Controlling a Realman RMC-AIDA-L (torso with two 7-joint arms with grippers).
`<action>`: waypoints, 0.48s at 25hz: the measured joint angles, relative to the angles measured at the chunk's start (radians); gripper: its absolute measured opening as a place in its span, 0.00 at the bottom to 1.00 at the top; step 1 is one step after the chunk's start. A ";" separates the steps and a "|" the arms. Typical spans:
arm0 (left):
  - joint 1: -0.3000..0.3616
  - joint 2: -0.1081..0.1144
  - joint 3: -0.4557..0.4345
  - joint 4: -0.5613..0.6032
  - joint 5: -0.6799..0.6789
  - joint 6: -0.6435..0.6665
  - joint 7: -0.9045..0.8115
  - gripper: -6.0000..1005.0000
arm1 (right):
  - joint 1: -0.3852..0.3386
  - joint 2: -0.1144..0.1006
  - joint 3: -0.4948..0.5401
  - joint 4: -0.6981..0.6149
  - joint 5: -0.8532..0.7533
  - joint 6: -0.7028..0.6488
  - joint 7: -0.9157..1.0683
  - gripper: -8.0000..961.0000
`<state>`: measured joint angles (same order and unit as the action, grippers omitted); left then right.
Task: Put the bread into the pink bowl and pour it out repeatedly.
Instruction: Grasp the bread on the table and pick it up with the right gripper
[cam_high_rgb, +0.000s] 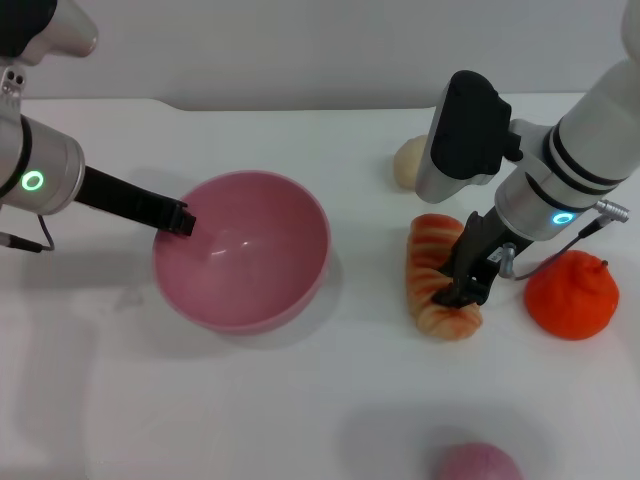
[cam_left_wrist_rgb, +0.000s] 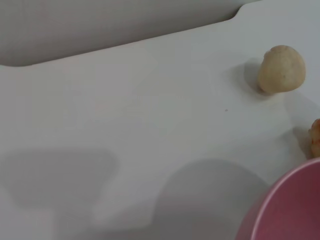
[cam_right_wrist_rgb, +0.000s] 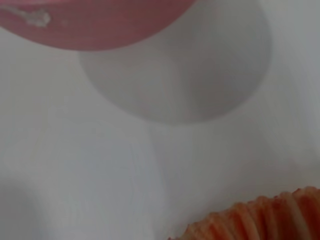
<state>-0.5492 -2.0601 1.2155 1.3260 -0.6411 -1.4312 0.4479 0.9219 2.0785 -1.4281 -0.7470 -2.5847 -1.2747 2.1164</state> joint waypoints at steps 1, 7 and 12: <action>0.000 0.000 0.000 0.000 0.000 0.000 -0.001 0.05 | 0.000 0.000 0.000 0.000 0.000 0.000 0.000 0.34; 0.000 0.000 0.001 -0.001 0.000 0.000 -0.001 0.05 | -0.001 0.000 0.000 0.000 0.000 -0.001 0.000 0.30; 0.000 0.000 0.001 -0.001 0.000 0.000 -0.001 0.05 | -0.002 0.000 -0.014 0.000 0.000 0.001 0.000 0.26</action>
<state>-0.5492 -2.0601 1.2164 1.3253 -0.6411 -1.4312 0.4466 0.9203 2.0784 -1.4417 -0.7471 -2.5847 -1.2741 2.1164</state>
